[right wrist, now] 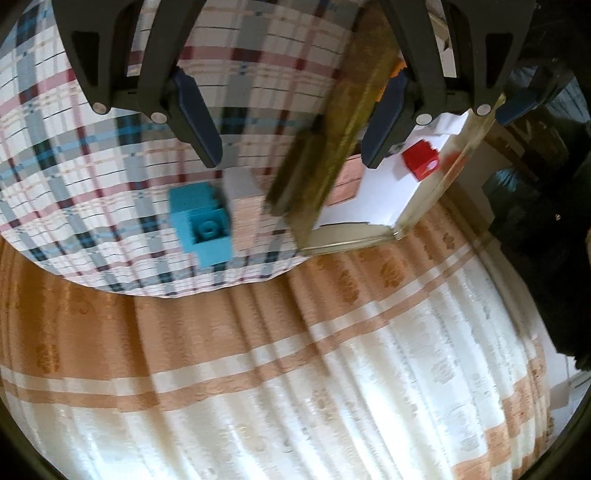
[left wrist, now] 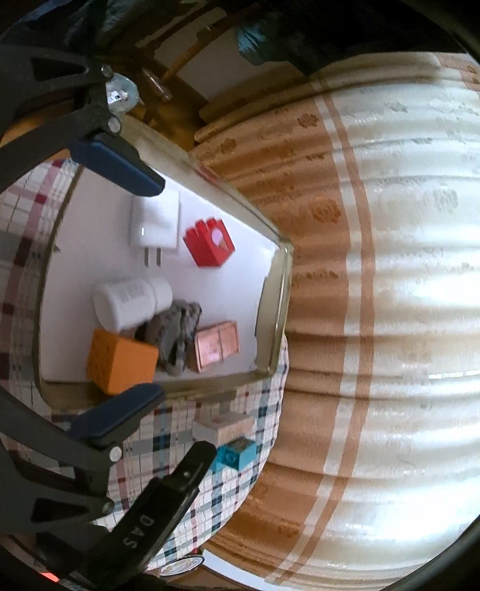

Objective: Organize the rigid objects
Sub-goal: 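Withdraw both grippers from the tray toward the teal block and pink box, then grasp the tall teal block with the right gripper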

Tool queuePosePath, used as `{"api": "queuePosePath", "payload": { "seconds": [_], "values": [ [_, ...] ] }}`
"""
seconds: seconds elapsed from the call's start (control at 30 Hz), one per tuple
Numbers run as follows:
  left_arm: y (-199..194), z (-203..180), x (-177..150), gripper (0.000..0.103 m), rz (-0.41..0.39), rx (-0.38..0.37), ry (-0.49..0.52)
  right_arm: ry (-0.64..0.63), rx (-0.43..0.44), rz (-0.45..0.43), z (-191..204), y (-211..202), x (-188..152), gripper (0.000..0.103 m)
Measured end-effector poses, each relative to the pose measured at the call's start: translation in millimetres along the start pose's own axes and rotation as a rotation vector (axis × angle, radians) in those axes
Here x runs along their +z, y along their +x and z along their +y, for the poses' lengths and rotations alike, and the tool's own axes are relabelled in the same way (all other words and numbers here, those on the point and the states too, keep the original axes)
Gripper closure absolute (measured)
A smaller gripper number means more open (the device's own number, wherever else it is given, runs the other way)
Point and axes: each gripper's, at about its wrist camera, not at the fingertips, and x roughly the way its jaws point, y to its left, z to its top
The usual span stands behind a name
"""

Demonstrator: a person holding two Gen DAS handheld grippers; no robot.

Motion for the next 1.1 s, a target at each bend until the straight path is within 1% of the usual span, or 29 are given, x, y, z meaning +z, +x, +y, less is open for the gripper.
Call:
{"api": "queuePosePath", "payload": {
  "seconds": [0.17,0.33,0.5,0.63,0.8,0.9,0.97,1.1],
  "values": [
    [0.5,-17.9,1.5,0.001,-0.015,-0.035,0.027,0.016,-0.060,-0.015,-19.1,-2.2,7.5,0.023],
    [3.0,-34.7,3.3,0.001,-0.014,-0.078,0.051,0.034,-0.108,-0.033,-40.1,-5.4,16.6,0.023],
    [6.0,-51.8,5.2,0.001,-0.010,-0.111,0.083,0.023,-0.148,-0.037,-53.9,-3.6,25.5,0.023],
    [9.0,-60.4,5.8,0.001,-0.009,-0.116,0.101,0.016,-0.154,-0.045,-58.8,0.2,33.0,0.023],
    [14.3,-64.4,6.8,0.001,0.008,-0.114,0.103,-0.013,-0.154,-0.051,-56.0,9.0,41.5,0.023],
    [16.5,-65.0,7.1,0.001,0.011,-0.113,0.106,-0.023,-0.140,-0.041,-53.1,18.4,47.2,0.029],
    [17.4,-64.8,7.2,0.001,0.014,-0.110,0.105,-0.032,-0.122,-0.025,-50.2,26.5,50.5,0.030],
    [19.8,-63.0,9.7,0.001,0.015,-0.096,0.097,-0.077,-0.114,-0.008,-40.4,46.4,59.2,0.033]
  ]
}}
